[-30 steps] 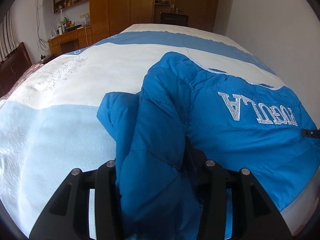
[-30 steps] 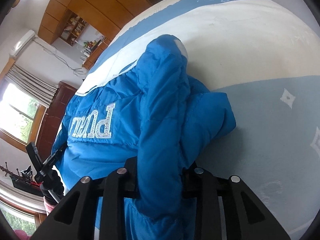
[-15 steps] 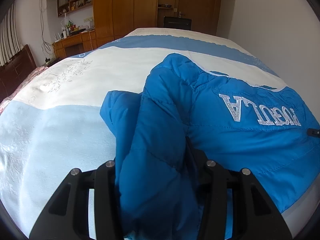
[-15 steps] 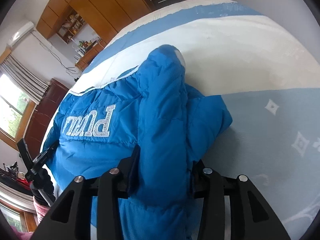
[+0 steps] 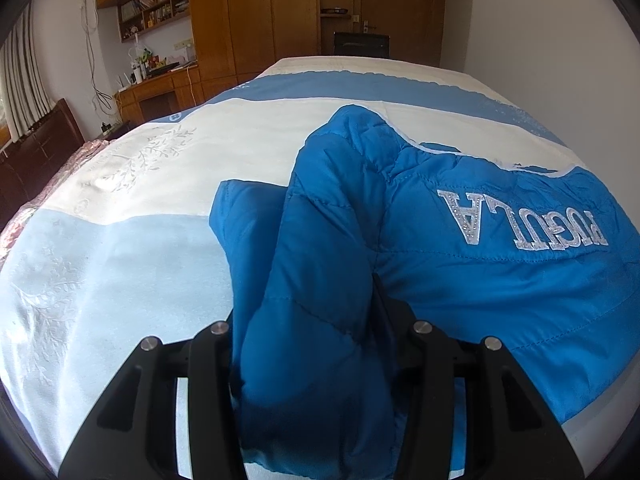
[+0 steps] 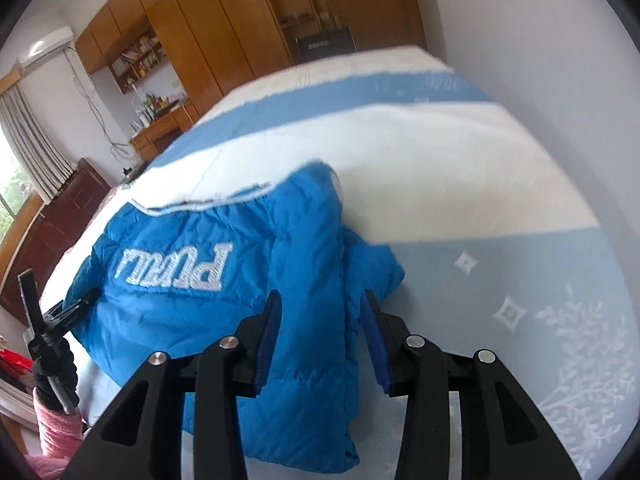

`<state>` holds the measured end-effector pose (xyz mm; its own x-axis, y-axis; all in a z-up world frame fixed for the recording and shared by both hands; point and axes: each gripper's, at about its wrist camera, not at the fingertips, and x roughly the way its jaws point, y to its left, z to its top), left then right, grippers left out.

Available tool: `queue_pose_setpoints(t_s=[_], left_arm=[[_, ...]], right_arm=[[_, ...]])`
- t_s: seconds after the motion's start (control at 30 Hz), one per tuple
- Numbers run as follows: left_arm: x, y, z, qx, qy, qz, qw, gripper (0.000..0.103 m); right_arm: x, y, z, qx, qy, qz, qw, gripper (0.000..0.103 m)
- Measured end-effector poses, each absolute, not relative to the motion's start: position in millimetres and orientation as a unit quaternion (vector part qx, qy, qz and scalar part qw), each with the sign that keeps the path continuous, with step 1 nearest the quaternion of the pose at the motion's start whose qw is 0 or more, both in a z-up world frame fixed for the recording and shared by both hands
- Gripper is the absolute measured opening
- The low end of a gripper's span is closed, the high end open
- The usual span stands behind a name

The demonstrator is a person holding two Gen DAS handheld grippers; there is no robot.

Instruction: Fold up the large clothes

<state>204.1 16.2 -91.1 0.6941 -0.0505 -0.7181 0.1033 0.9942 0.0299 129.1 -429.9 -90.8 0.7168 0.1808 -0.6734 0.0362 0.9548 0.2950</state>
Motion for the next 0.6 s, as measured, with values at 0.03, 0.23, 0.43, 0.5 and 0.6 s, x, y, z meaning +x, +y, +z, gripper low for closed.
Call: queue_pose_setpoints(t_s=[0.03, 0.23, 0.43, 0.5, 0.6], left_arm=[[203.7, 16.2, -90.4, 0.035, 0.389, -0.041, 0.919, 0.046], [203.4, 13.7, -87.3, 0.038, 0.391, -0.035, 0.919, 0.047], [203.1, 12.1, -85.1, 0.042, 0.394, -0.032, 0.917, 0.048], [202.7, 12.1, -84.3, 0.042, 0.396, -0.03, 0.917, 0.049], [201.8, 13.3, -83.5, 0.041, 0.398, -0.029, 0.916, 0.051]], right_arm=[[128.4, -429.1, -86.8, 0.143, 0.37, 0.041, 0.917, 0.042], [125.4, -412.5, -74.6, 0.12, 0.353, 0.057, 0.926, 0.04], [128.4, -390.6, -83.0, 0.098, 0.362, 0.077, 0.924, 0.036], [129.7, -382.2, -88.5, 0.088, 0.369, 0.084, 0.922, 0.034], [131.2, -372.1, -95.8, 0.073, 0.375, 0.084, 0.92, 0.034]])
